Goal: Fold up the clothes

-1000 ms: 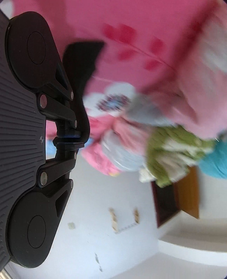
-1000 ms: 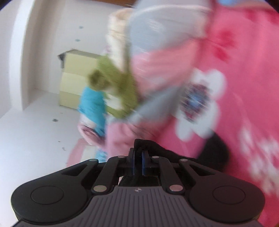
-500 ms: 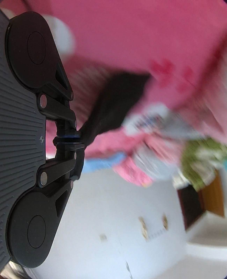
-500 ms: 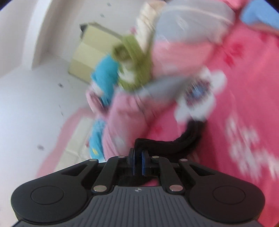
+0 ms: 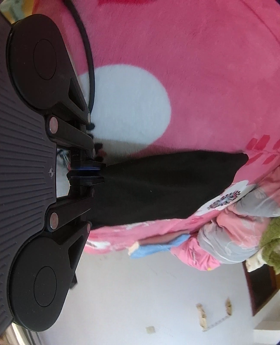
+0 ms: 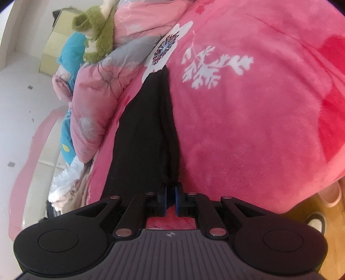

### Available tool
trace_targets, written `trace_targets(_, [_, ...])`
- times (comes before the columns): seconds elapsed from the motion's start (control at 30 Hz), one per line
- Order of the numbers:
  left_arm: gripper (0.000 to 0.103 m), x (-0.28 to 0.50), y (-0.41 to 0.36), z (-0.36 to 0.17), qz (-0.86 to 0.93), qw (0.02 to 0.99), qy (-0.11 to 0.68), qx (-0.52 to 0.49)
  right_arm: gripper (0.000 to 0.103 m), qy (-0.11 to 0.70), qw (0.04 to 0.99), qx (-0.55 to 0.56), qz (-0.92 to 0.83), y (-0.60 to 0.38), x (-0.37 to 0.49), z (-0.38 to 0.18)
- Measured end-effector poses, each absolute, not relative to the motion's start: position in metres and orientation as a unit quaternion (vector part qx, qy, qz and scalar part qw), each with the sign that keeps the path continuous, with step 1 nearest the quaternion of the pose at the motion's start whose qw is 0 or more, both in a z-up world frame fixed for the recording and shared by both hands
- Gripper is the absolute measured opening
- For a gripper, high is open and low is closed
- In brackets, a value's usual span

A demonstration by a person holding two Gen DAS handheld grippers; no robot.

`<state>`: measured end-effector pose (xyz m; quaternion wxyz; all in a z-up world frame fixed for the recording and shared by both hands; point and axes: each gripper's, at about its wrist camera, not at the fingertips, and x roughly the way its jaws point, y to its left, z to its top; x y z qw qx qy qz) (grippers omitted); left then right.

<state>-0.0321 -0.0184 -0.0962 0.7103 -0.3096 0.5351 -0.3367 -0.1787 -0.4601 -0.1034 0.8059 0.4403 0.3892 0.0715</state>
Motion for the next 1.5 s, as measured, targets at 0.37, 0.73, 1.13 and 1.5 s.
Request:
trace_targets(0.37, [0.01,-0.036,0.006,-0.067,-0.342,0.754,0.496,-0.262,0.019,0.388,0.863,0.323,0.027,-0.458,-0.202,-0.063])
trace_targets(0.73, [0.013,-0.015,-0.019,-0.057,-0.335,0.796,0.464,-0.199,0.017,0.432,0.88,0.179,0.079,-0.393,-0.159,-0.068])
trace_targets(1.13, [0.015,0.073,-0.071,-0.071,-0.283,0.836,0.447,-0.146,0.019,0.379,0.901,0.186,0.099,-0.391,-0.144,-0.027])
trace_targets(1.5, [0.06,0.105,-0.039,-0.106,-0.335,0.748,0.479,-0.314,0.063,0.371,0.841,0.385,0.086,-0.489,-0.049,-0.079])
